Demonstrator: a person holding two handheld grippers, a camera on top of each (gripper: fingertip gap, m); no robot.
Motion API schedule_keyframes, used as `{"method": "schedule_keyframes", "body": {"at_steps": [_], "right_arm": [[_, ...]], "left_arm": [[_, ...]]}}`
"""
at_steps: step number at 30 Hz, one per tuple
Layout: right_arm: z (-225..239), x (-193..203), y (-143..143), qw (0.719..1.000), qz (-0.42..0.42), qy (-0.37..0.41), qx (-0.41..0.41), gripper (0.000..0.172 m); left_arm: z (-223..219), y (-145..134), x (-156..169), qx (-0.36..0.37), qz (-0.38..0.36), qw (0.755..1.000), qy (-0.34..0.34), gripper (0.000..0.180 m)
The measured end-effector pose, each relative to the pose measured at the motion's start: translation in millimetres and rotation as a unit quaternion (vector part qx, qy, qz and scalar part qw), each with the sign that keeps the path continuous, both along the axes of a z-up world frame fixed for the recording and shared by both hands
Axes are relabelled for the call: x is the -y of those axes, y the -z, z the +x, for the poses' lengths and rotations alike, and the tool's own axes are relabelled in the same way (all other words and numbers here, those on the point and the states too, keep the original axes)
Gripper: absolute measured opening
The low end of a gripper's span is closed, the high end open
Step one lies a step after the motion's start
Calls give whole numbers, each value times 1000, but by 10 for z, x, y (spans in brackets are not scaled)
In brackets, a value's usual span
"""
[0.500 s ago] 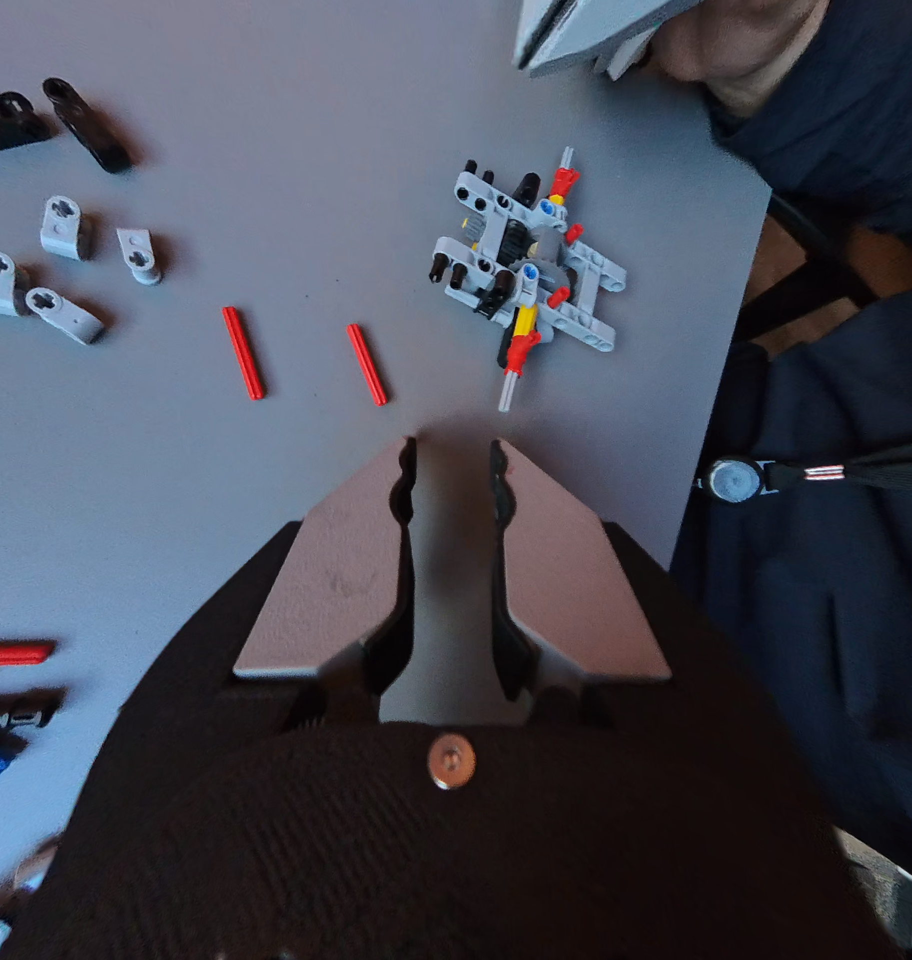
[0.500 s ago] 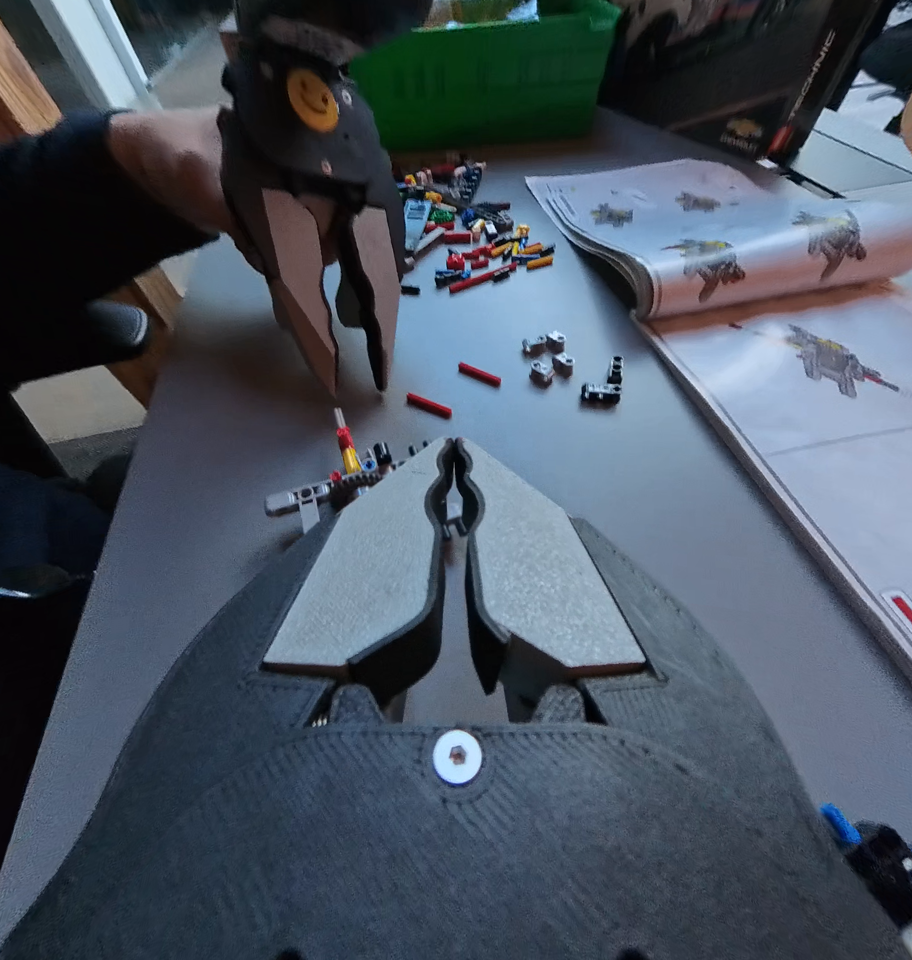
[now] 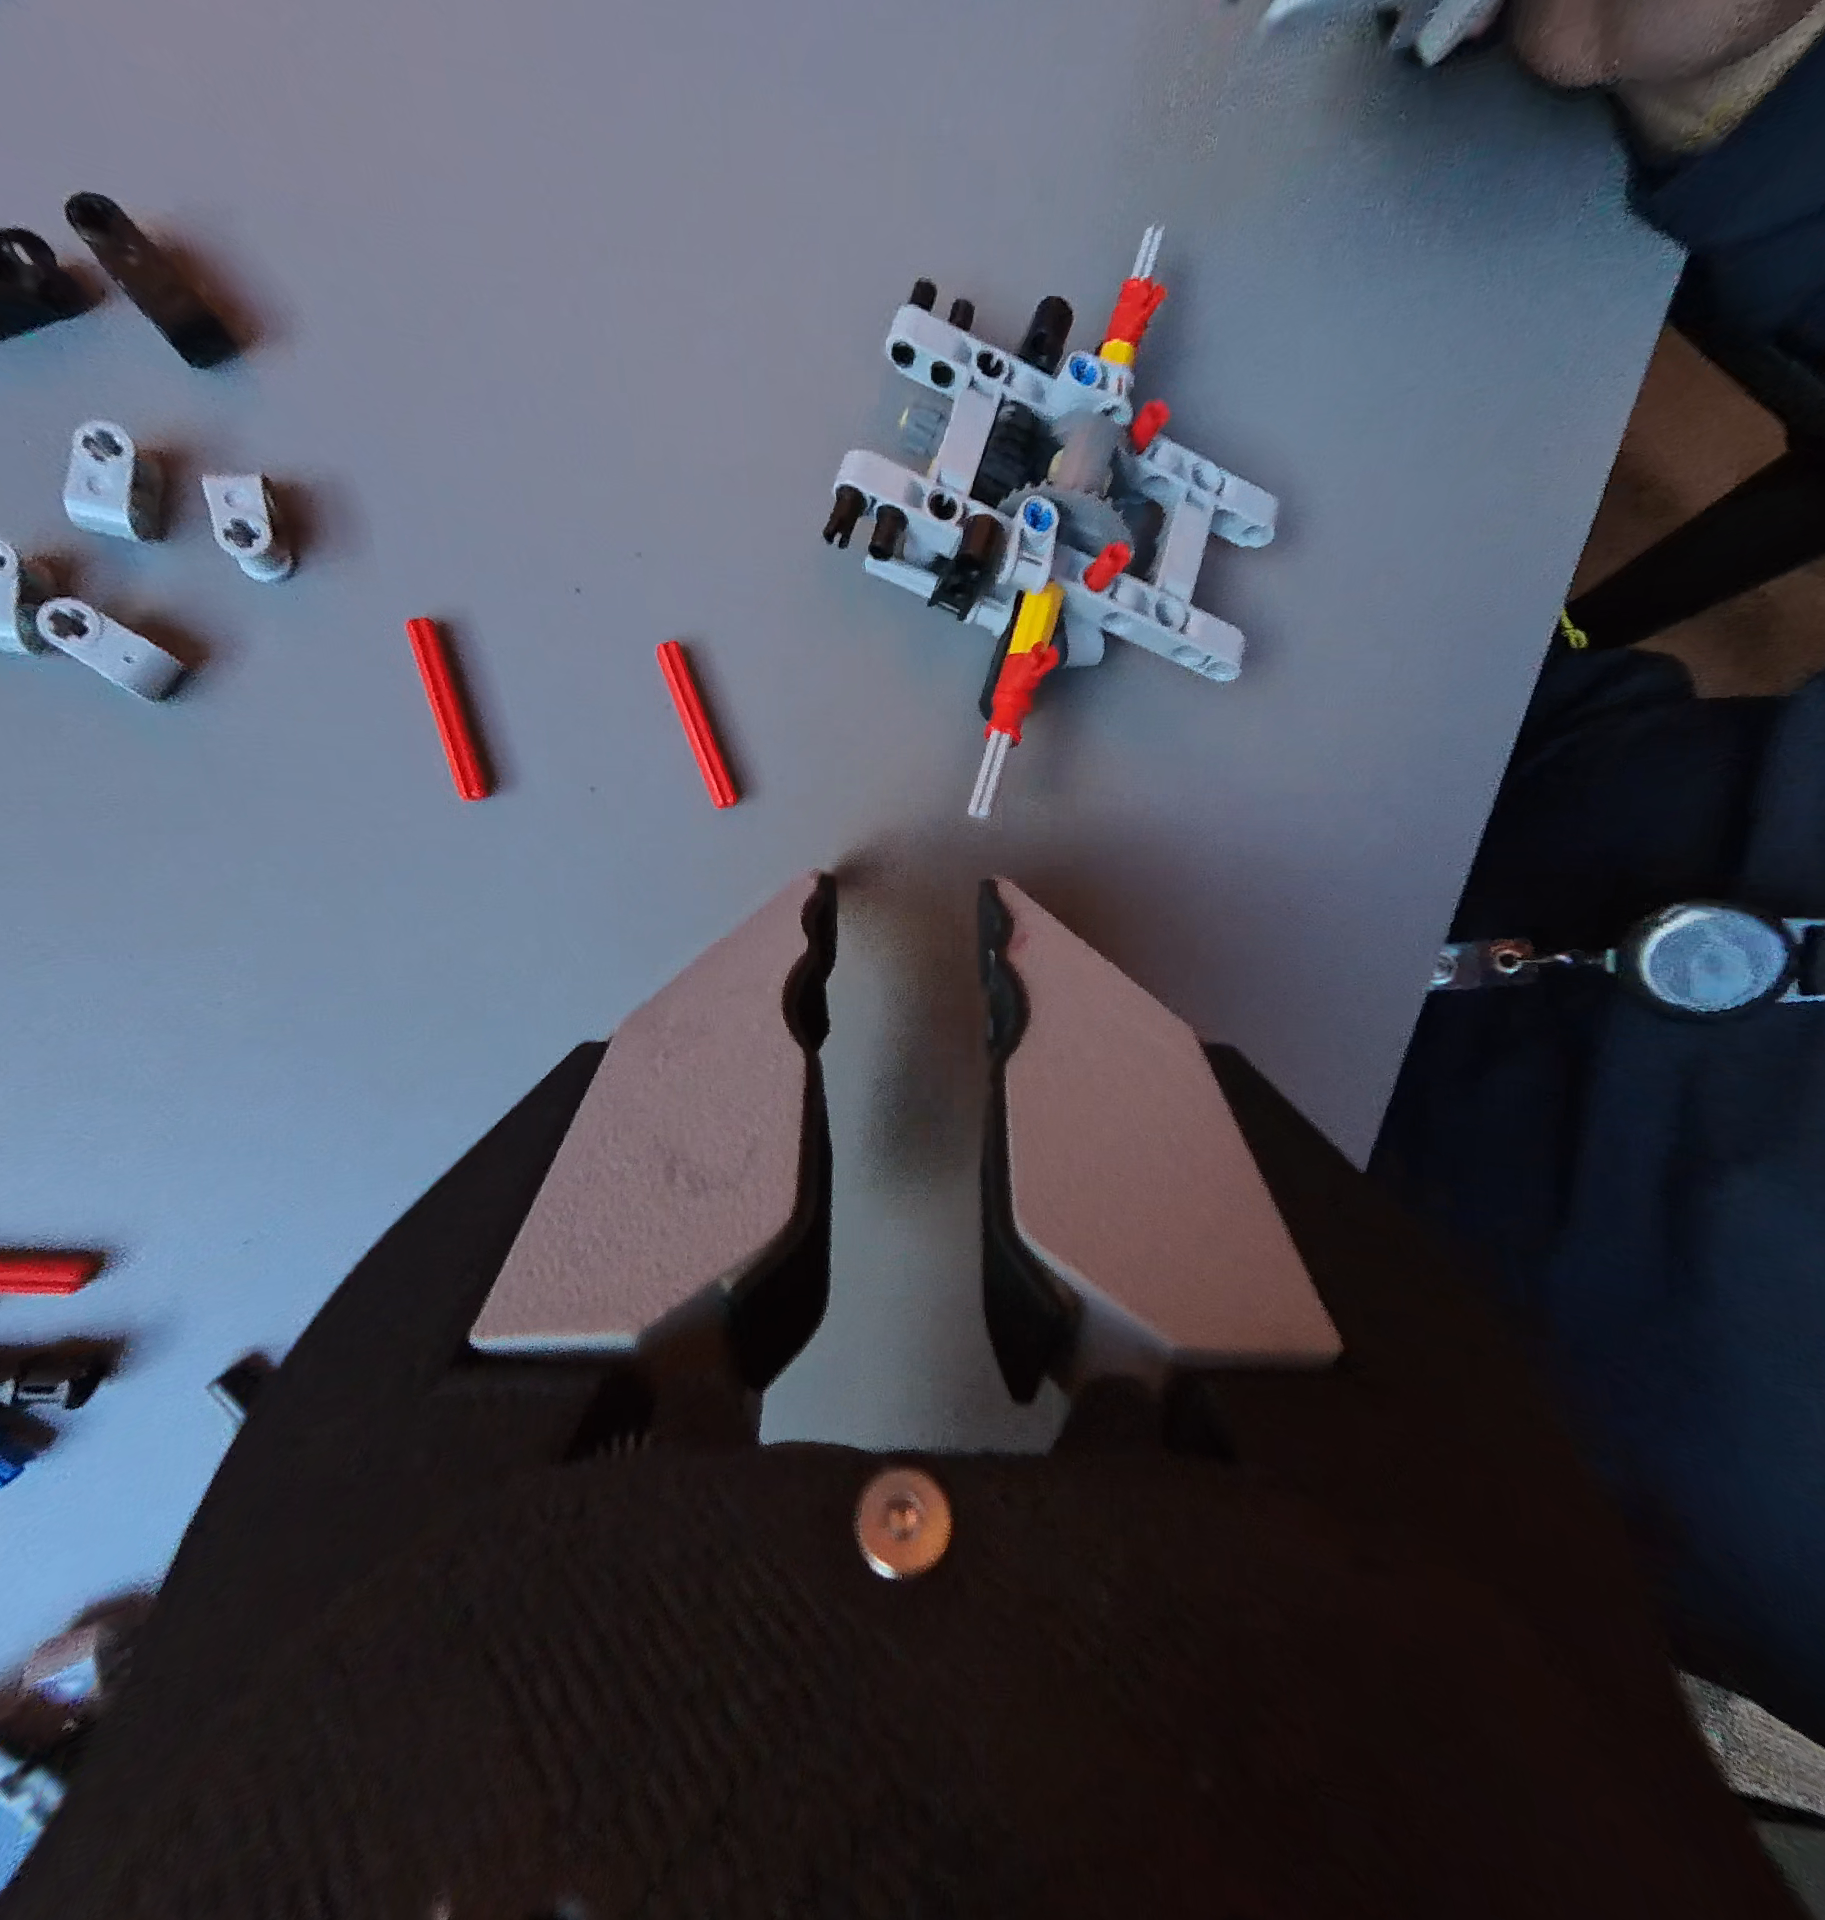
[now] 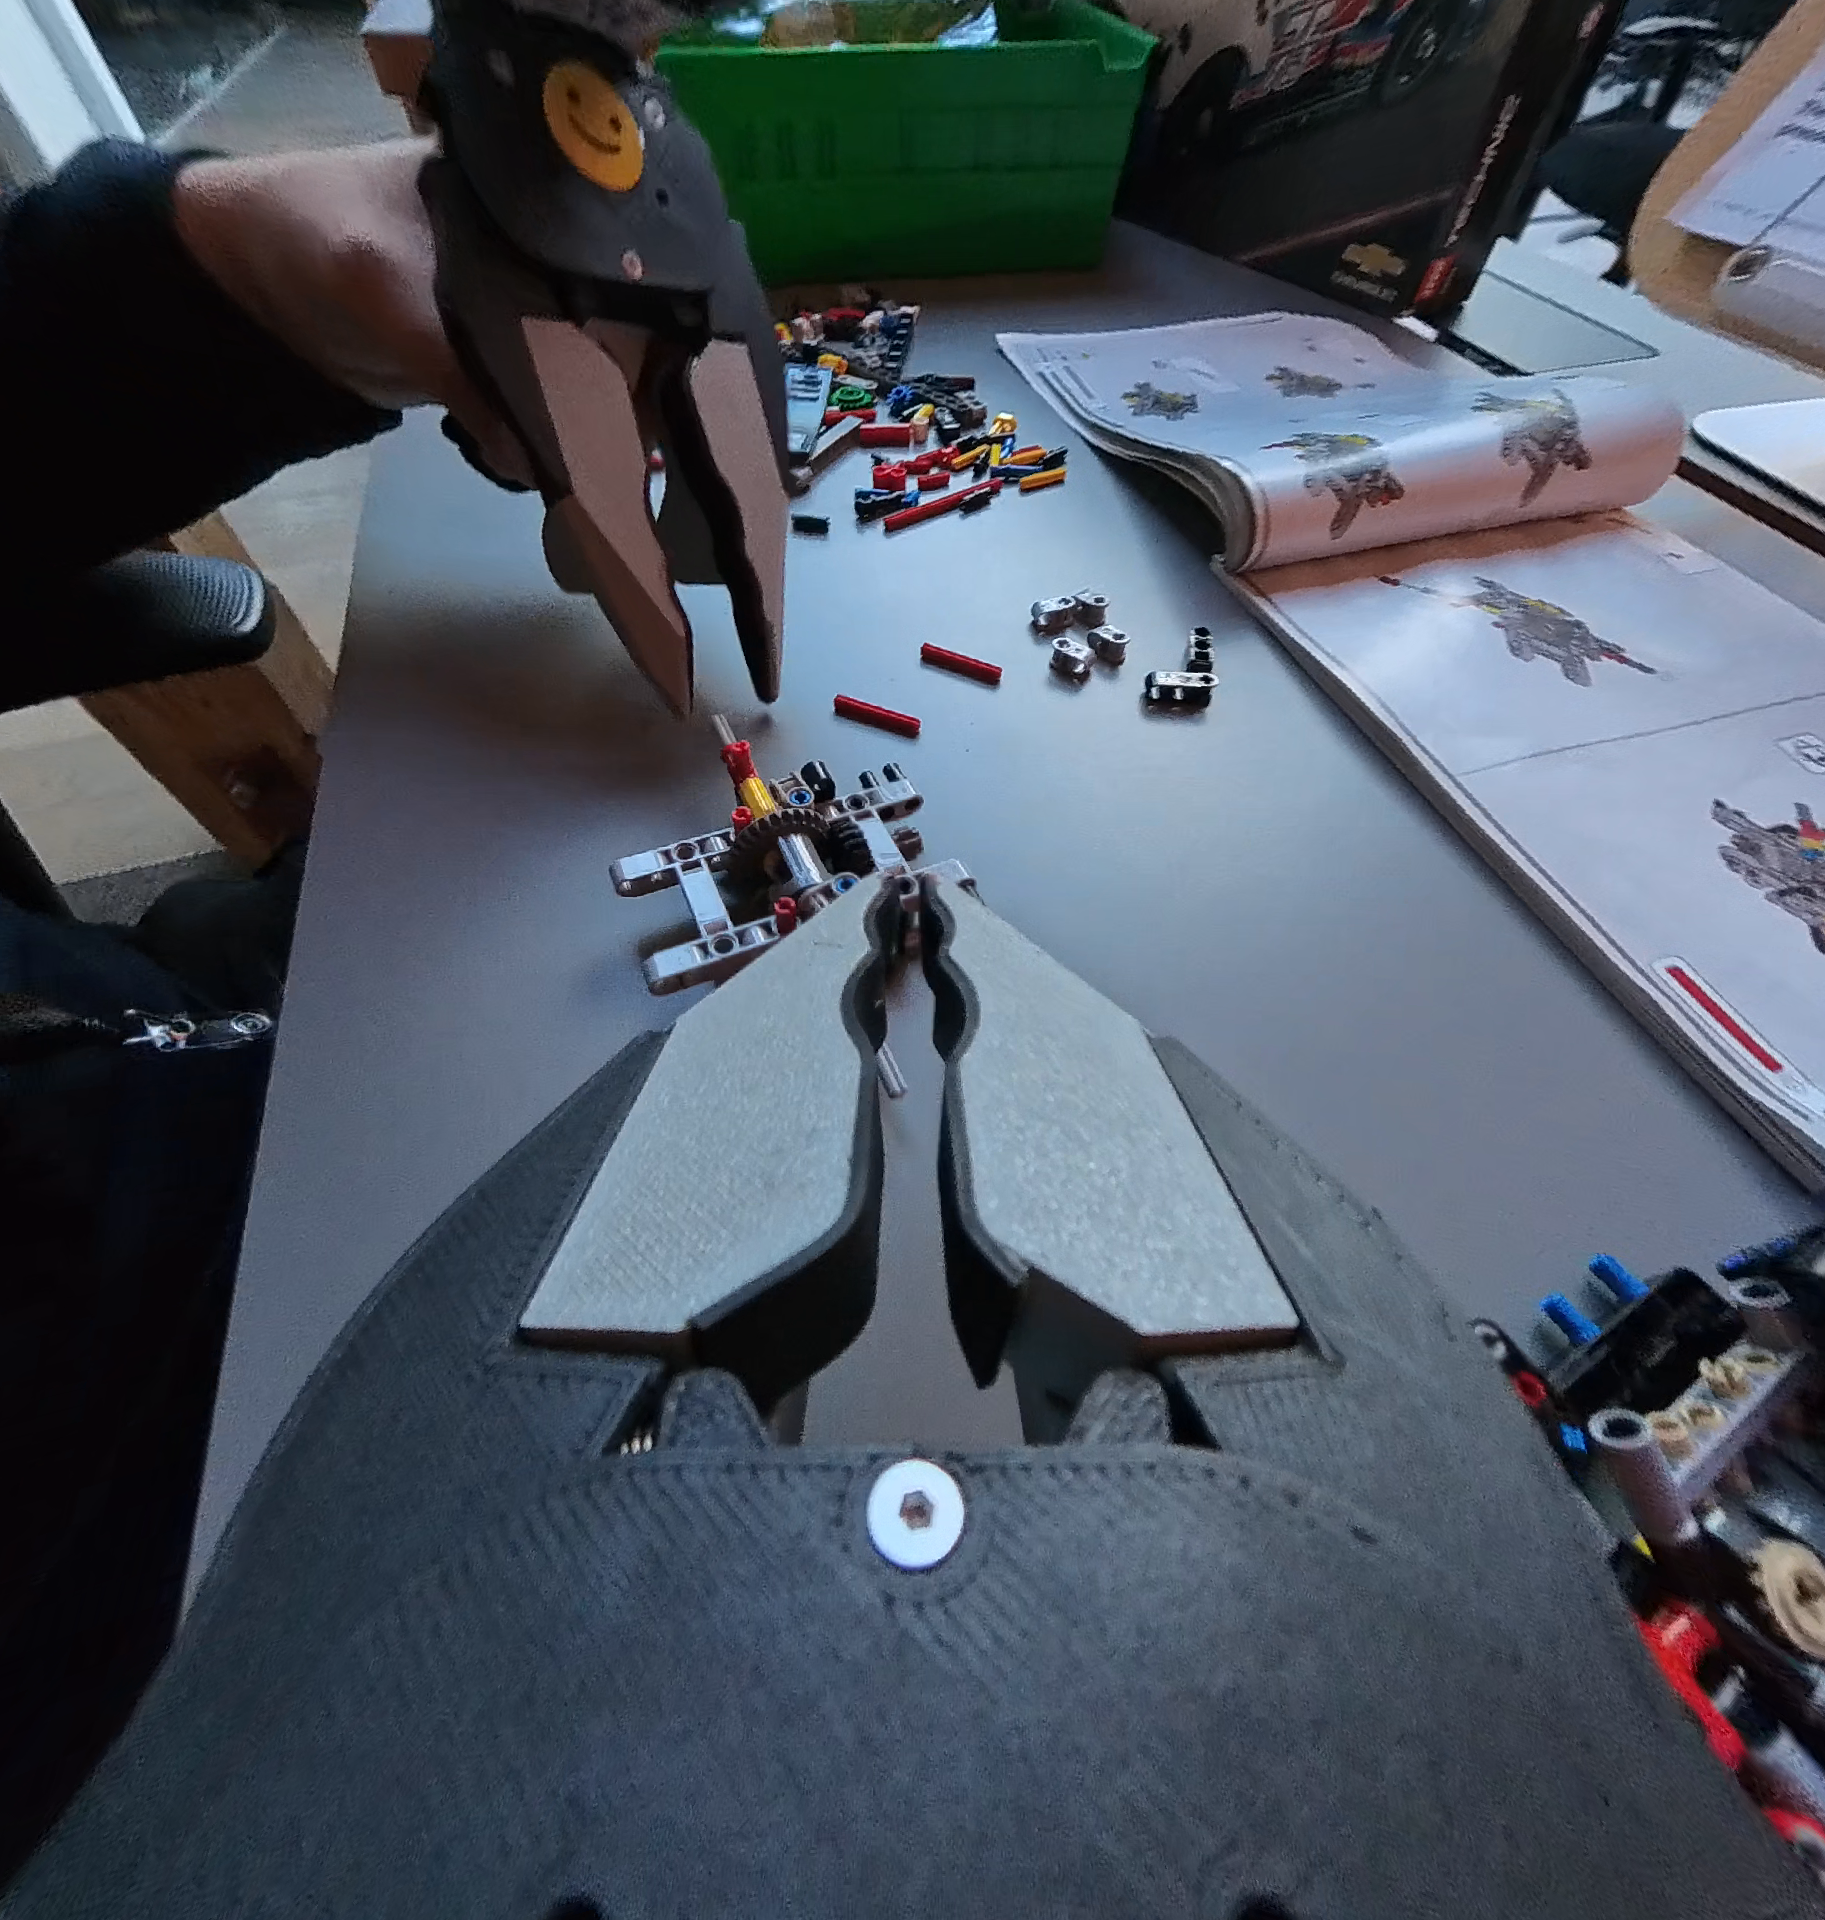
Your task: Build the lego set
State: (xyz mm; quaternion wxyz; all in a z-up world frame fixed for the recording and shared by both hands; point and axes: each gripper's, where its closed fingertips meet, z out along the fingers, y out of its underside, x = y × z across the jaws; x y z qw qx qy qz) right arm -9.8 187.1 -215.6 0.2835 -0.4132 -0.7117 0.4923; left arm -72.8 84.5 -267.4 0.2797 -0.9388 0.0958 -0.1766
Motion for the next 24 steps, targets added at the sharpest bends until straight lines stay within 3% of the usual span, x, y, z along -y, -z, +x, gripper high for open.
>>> {"method": "schedule_keyframes", "body": {"at_steps": [4, 8, 24], "right_arm": [[68, -78, -62, 1000, -22, 14, -13, 1], [88, -106, -111, 999, -43, 15, -21, 0], [78, 22, -140, 996, -87, -35, -5, 0]], "left_arm": [[52, 12, -9, -7, 41, 999, -2, 22], [-7, 38, -47, -47, 108, 993, -8, 6], [88, 47, -99, -84, 132, 986, 57, 0]]}}
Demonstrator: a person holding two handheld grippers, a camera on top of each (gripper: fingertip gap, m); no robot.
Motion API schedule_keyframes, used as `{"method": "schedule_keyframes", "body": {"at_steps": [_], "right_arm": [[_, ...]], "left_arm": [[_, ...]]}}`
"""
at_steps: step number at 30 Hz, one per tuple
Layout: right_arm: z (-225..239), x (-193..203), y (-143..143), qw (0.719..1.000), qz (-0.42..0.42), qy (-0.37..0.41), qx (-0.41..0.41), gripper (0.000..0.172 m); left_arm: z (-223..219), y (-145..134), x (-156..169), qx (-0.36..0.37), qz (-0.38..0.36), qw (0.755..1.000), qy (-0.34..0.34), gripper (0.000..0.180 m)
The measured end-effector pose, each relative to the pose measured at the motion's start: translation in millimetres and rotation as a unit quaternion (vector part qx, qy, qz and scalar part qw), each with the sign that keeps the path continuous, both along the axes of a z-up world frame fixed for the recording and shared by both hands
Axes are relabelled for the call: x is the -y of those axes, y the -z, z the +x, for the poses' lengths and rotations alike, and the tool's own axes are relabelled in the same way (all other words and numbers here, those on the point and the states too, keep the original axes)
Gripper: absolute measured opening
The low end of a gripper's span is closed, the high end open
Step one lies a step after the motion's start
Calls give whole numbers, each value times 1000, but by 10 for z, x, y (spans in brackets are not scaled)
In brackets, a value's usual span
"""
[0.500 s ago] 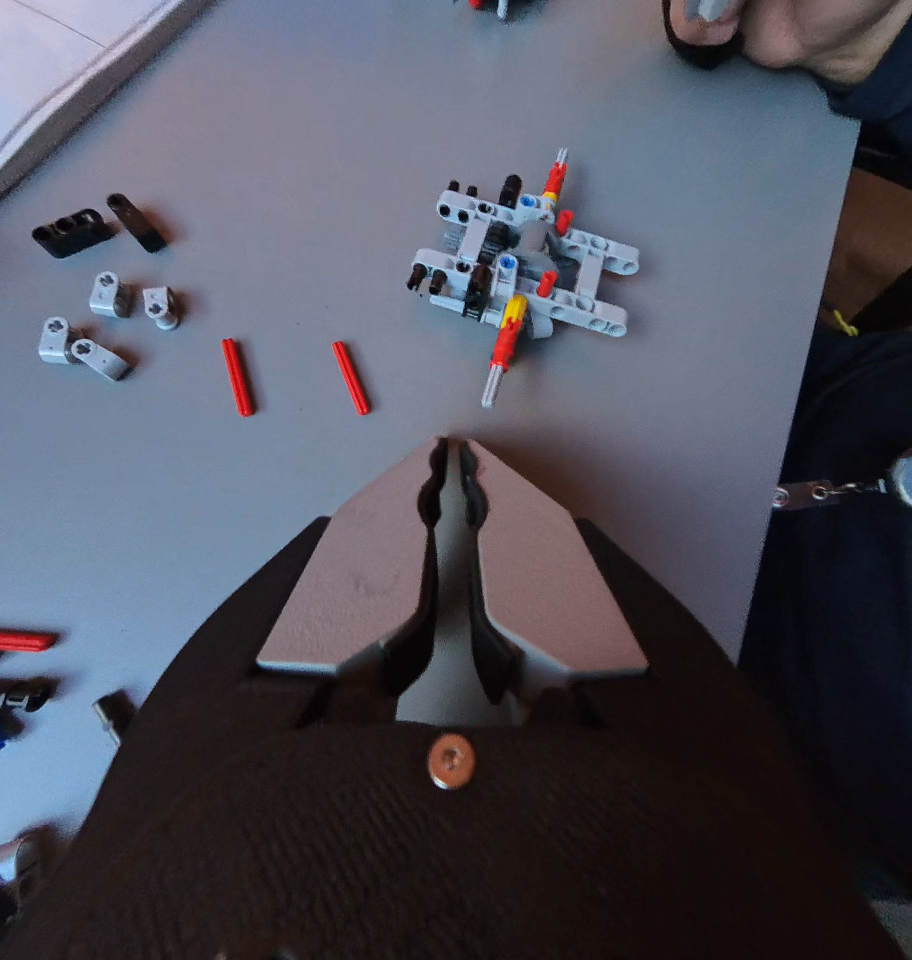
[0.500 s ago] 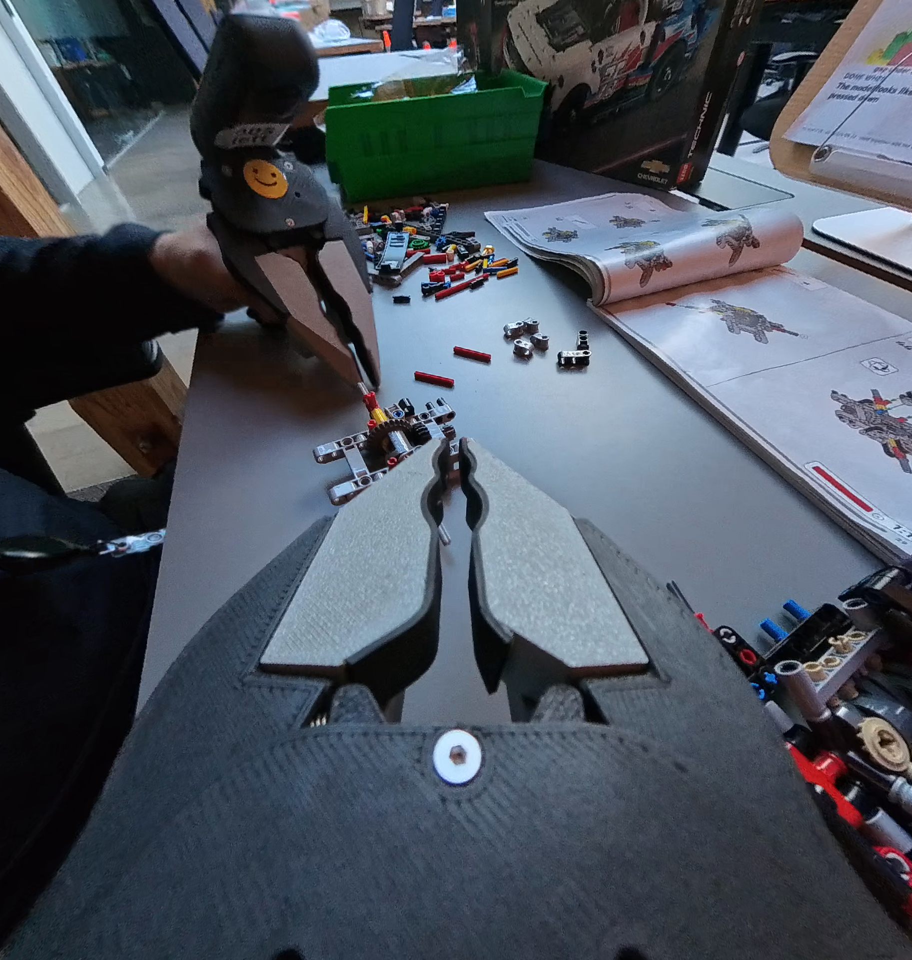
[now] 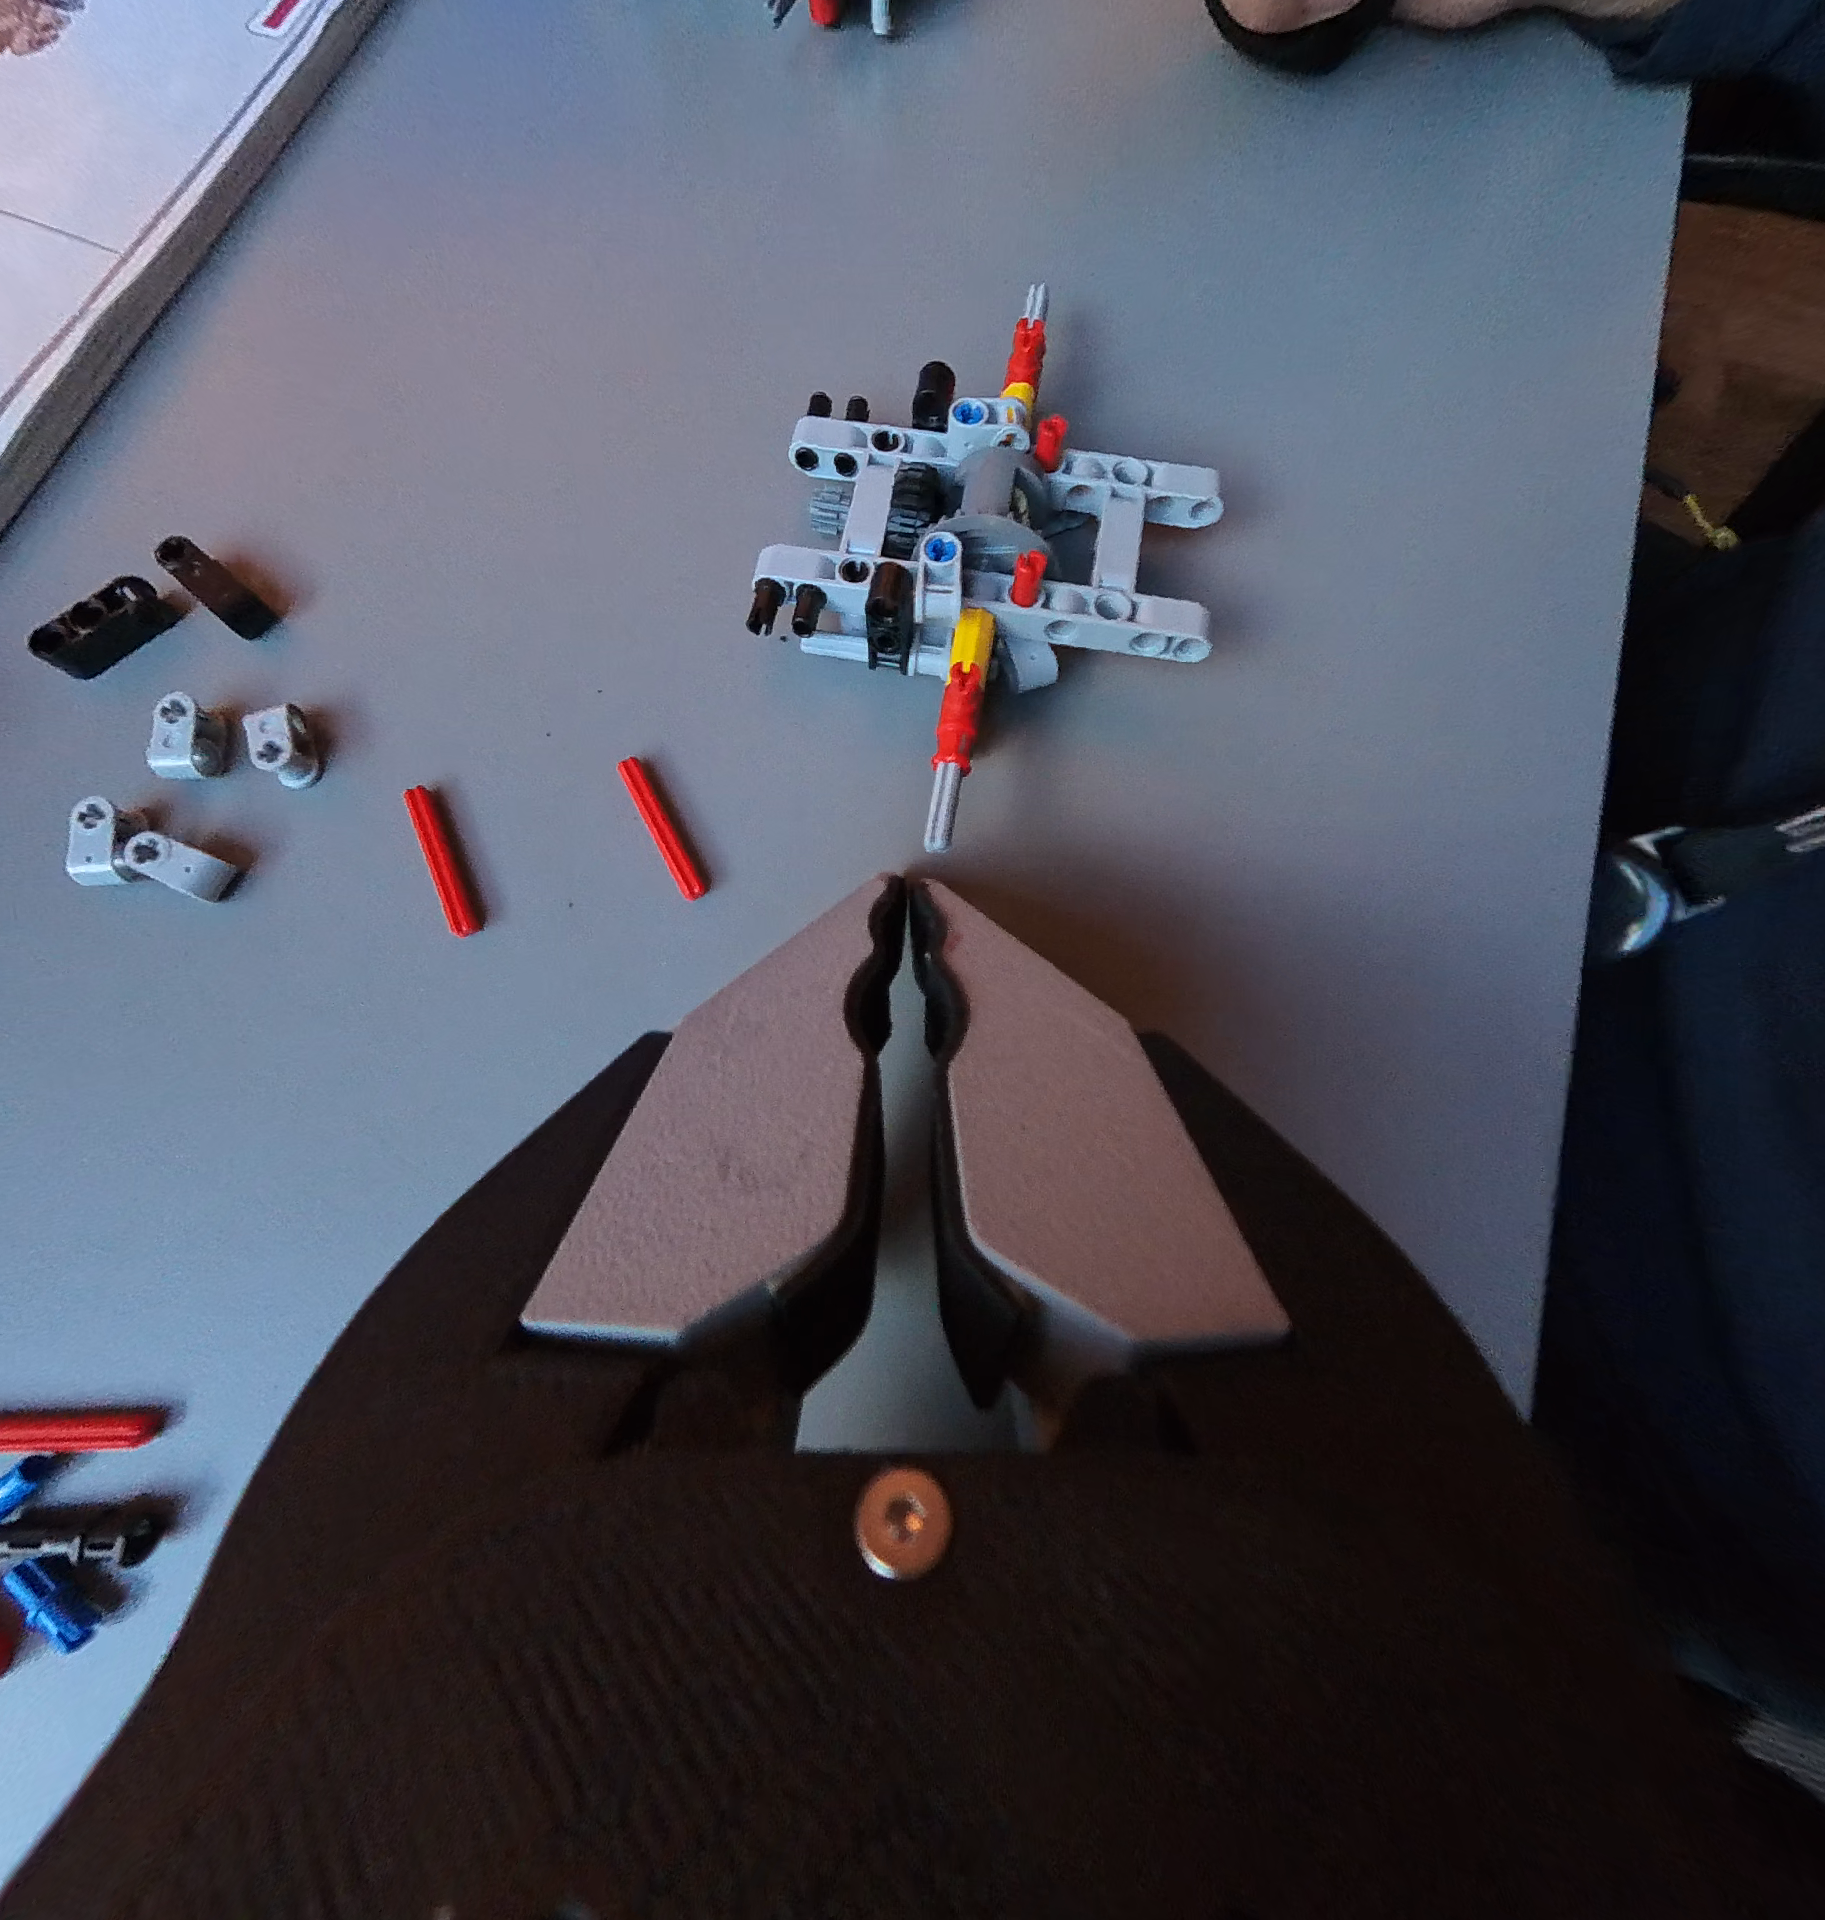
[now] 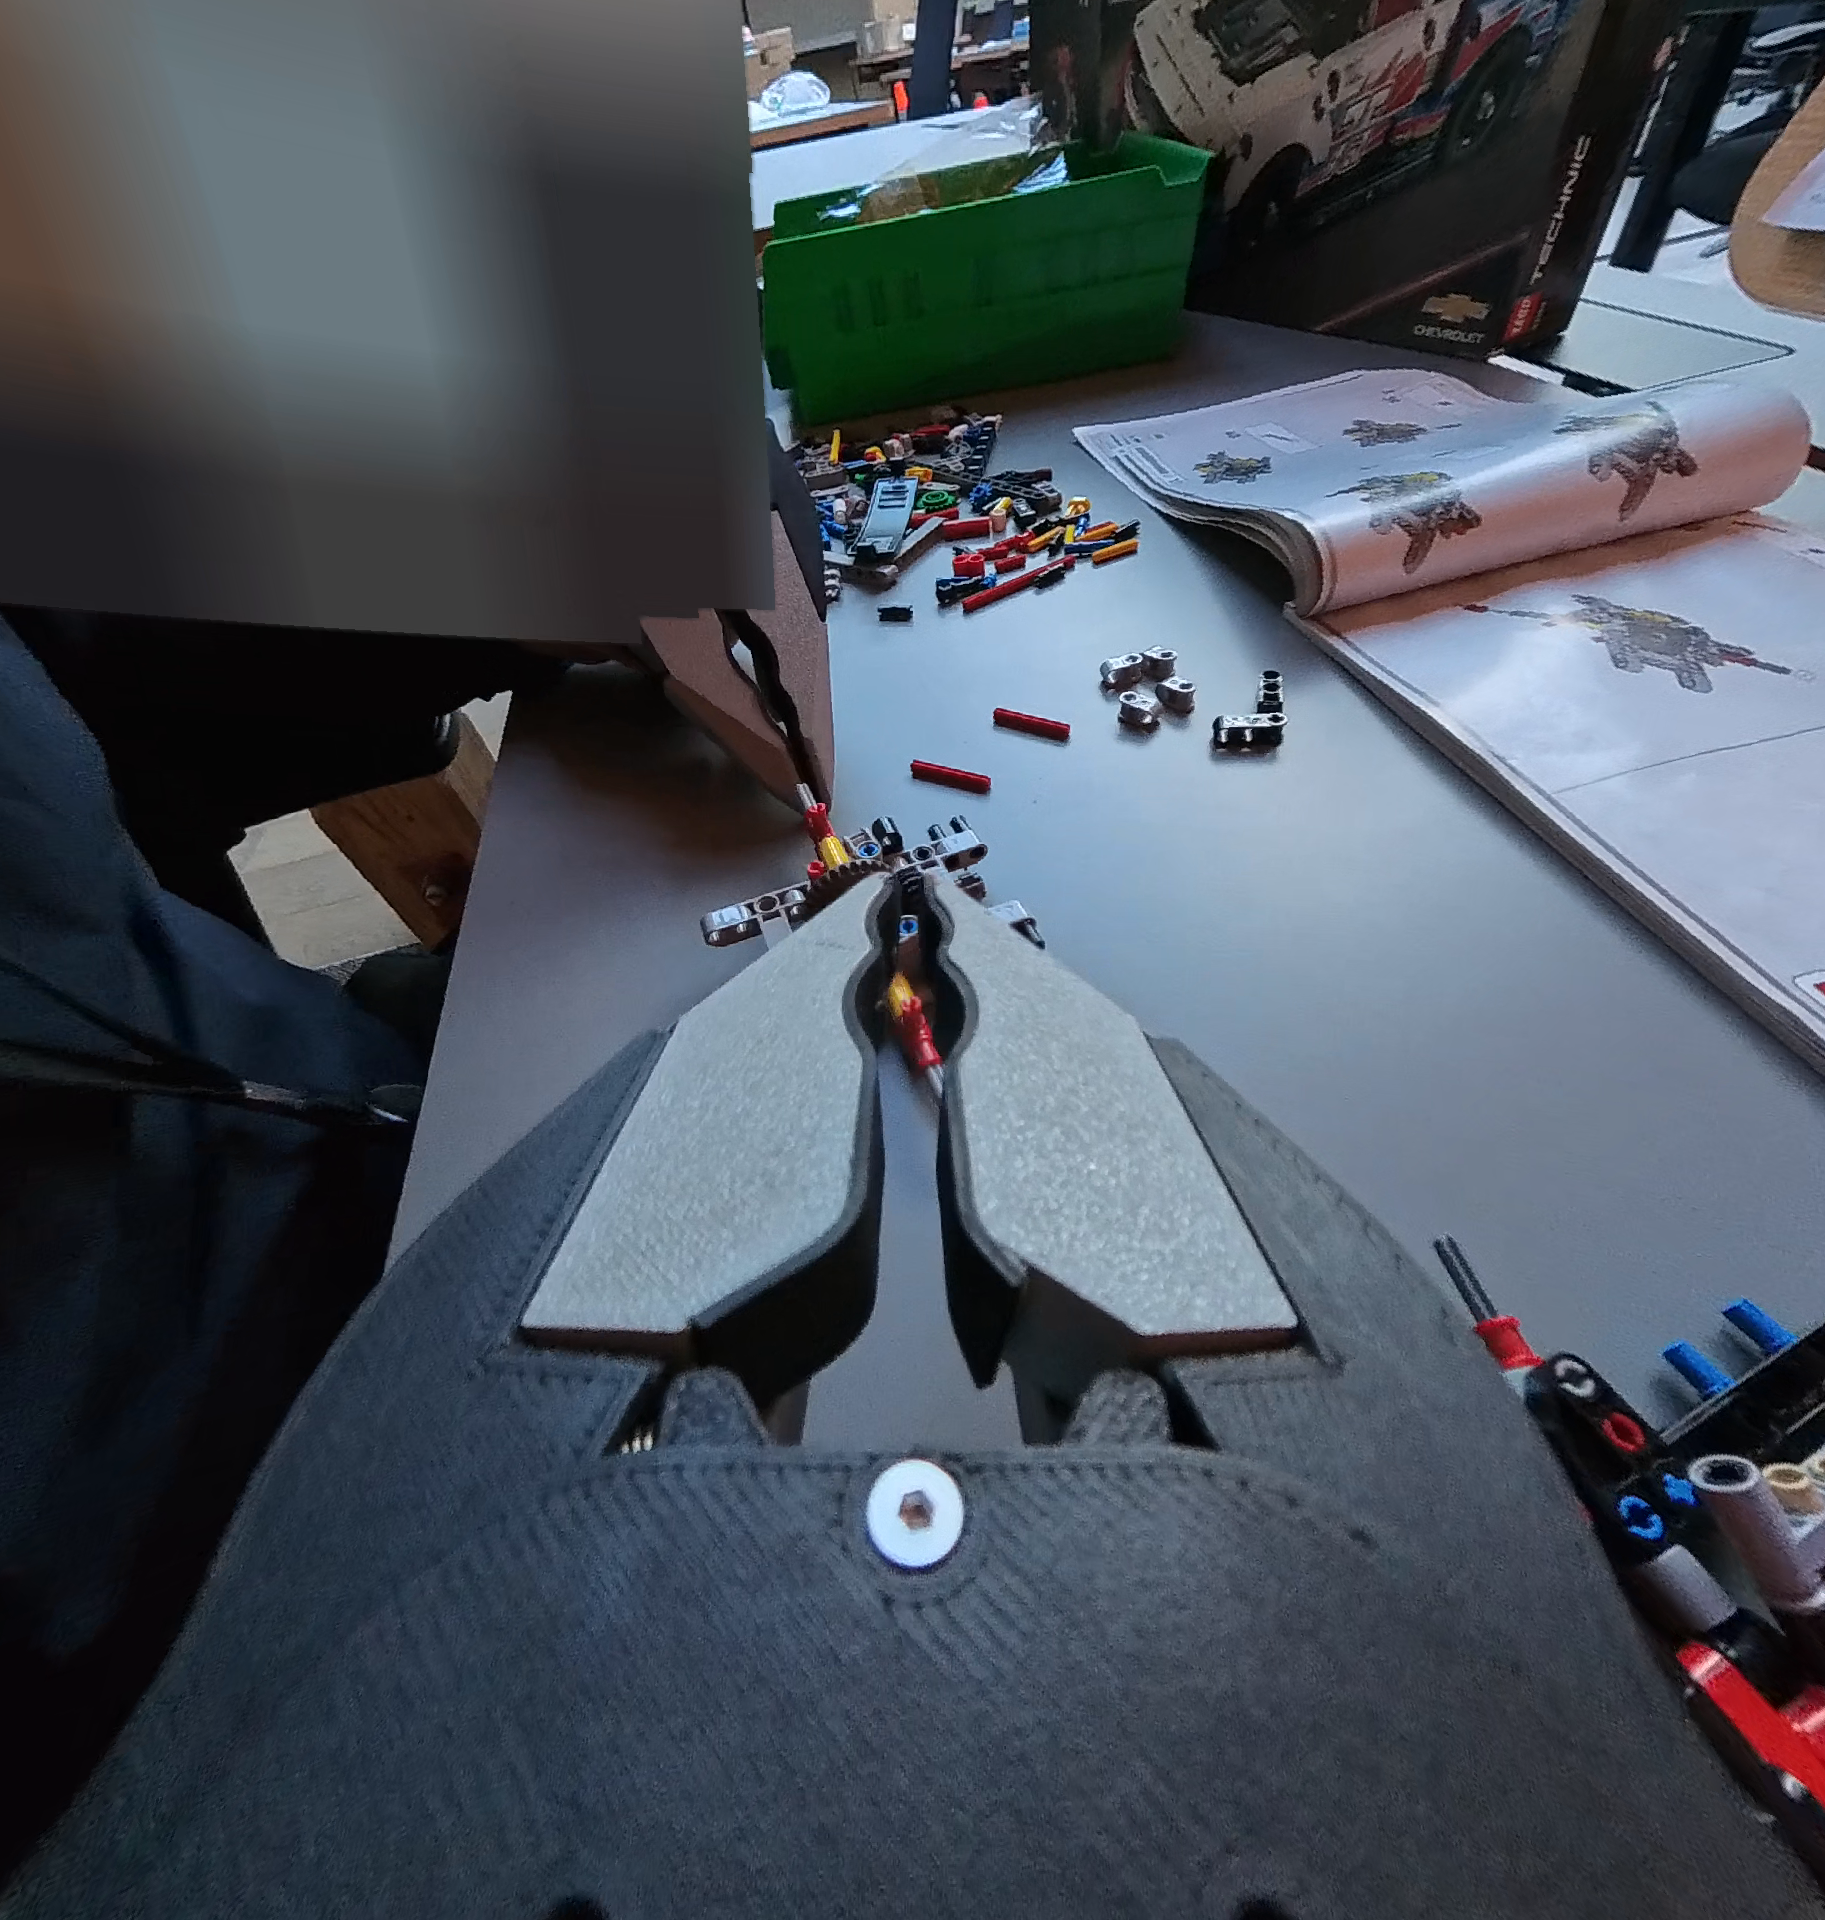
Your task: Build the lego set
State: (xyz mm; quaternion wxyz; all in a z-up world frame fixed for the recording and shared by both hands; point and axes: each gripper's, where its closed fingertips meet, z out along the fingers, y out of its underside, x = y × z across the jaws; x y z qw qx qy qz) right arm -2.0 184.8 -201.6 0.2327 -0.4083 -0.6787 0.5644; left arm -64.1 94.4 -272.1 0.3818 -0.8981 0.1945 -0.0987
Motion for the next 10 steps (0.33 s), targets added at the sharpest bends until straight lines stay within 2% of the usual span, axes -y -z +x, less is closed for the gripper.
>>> {"method": "schedule_keyframes", "body": {"at_steps": [10], "right_arm": [[9, 48, 48, 1000, 16, -26, 8, 0]], "left_arm": [[-5, -6, -47, -80, 41, 996, 23, 0]]}}
